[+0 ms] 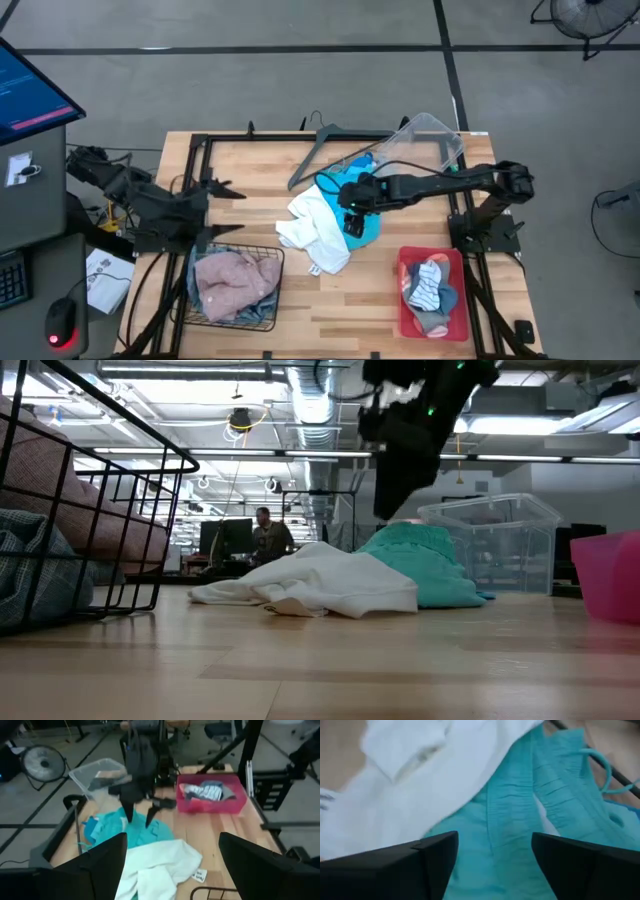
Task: Pick & Place Cloths
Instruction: Put the blue shorts into the white bin
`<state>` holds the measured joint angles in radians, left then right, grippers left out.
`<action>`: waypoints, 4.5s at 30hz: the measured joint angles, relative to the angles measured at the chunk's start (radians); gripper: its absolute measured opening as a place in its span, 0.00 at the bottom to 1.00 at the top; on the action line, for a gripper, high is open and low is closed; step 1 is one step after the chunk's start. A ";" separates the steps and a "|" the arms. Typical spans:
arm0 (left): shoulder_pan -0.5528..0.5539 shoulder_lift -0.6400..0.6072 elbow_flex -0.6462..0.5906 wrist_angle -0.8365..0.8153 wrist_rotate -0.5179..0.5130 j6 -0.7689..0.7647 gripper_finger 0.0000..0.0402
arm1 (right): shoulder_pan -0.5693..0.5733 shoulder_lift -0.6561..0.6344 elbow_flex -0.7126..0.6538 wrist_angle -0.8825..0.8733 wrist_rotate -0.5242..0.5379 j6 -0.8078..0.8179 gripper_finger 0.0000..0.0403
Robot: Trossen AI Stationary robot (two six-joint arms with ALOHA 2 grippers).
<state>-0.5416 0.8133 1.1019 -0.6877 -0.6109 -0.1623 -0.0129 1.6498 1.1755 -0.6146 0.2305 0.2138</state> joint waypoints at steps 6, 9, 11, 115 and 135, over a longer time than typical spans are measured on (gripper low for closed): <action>0.002 -0.022 0.000 0.010 0.000 0.000 0.74 | -0.051 0.085 0.046 -0.067 -0.012 -0.137 0.72; 0.002 -0.016 0.000 0.010 0.000 0.000 0.74 | -0.072 0.122 0.080 -0.090 0.013 -0.181 0.75; 0.002 -0.011 0.000 0.010 0.000 0.005 0.74 | -0.084 0.149 0.091 -0.107 0.032 -0.215 0.76; 0.002 -0.001 -0.085 0.021 0.001 0.000 0.74 | -0.690 -0.277 -0.106 -0.388 0.114 -0.054 0.02; 0.002 -0.001 -0.085 0.021 0.001 0.000 0.74 | -0.813 0.094 -0.117 -0.322 0.003 -0.093 0.02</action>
<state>-0.5400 0.8126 1.0172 -0.6666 -0.6098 -0.1627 -0.8260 1.7439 1.0588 -0.9361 0.2331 0.1207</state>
